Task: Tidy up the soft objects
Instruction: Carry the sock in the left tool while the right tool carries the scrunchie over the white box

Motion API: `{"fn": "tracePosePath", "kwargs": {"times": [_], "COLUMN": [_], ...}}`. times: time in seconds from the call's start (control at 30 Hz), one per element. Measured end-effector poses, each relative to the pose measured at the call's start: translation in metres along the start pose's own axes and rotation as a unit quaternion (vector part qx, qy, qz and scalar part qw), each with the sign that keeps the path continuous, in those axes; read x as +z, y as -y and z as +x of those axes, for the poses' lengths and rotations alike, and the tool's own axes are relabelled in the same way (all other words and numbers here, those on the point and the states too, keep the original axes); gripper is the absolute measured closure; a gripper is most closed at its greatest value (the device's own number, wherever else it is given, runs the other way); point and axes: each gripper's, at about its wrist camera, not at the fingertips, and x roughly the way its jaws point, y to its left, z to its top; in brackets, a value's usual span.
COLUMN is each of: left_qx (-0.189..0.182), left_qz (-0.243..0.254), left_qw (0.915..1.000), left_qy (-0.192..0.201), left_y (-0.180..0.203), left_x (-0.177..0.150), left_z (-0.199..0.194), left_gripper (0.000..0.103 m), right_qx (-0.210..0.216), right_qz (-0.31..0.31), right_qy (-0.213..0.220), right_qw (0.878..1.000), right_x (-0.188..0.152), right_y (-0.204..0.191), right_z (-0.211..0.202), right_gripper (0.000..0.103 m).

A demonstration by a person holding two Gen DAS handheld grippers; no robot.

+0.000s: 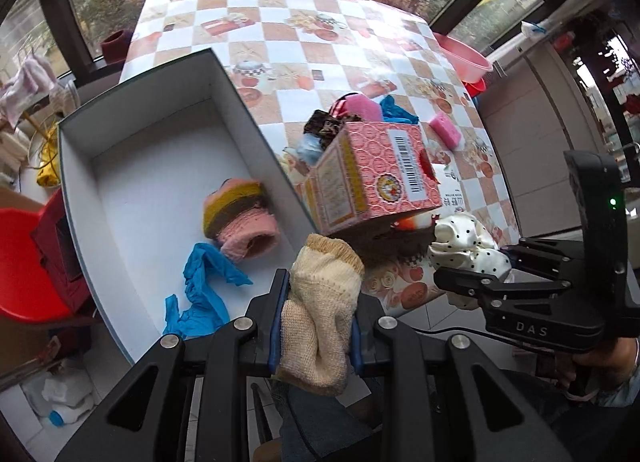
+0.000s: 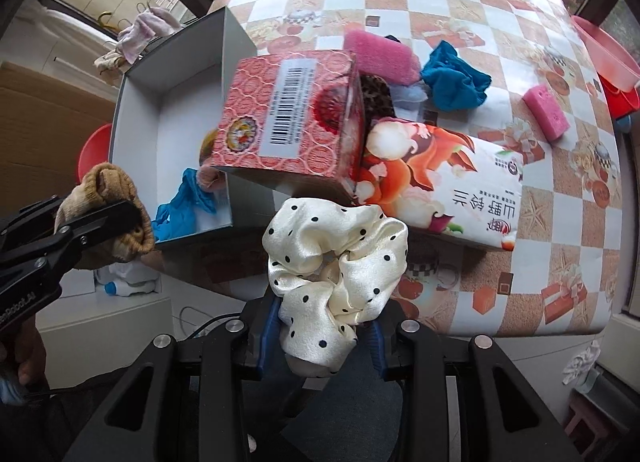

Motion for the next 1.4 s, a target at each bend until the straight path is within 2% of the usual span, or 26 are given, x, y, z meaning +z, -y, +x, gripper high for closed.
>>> {"fn": "tracePosePath", "kwargs": {"times": [0.23, 0.6, 1.17, 1.4], "left_qx": [0.017, 0.024, 0.031, 0.047], "left_qz": [-0.048, -0.086, -0.127, -0.140], "left_qw": [0.9986, 0.9957, 0.9911, 0.9883], "left_qy": [0.013, 0.023, 0.027, 0.036], "left_y": [-0.030, -0.055, -0.091, -0.104], "left_x": [-0.005, -0.008, 0.001, 0.010], "left_z": [-0.005, -0.009, -0.011, -0.013], "left_gripper": [0.075, 0.075, 0.075, 0.075], "right_qx": [0.008, 0.011, 0.017, 0.021], "right_qz": [-0.049, -0.101, -0.113, -0.124], "right_qy": [0.006, 0.005, -0.007, -0.010], "right_qw": [0.999, 0.995, 0.993, 0.992], "right_x": [0.018, 0.039, 0.069, 0.087], "right_y": [-0.034, -0.078, -0.099, -0.115], "right_z": [-0.006, -0.004, 0.003, 0.010], "right_gripper": [0.065, 0.064, 0.064, 0.064]}}
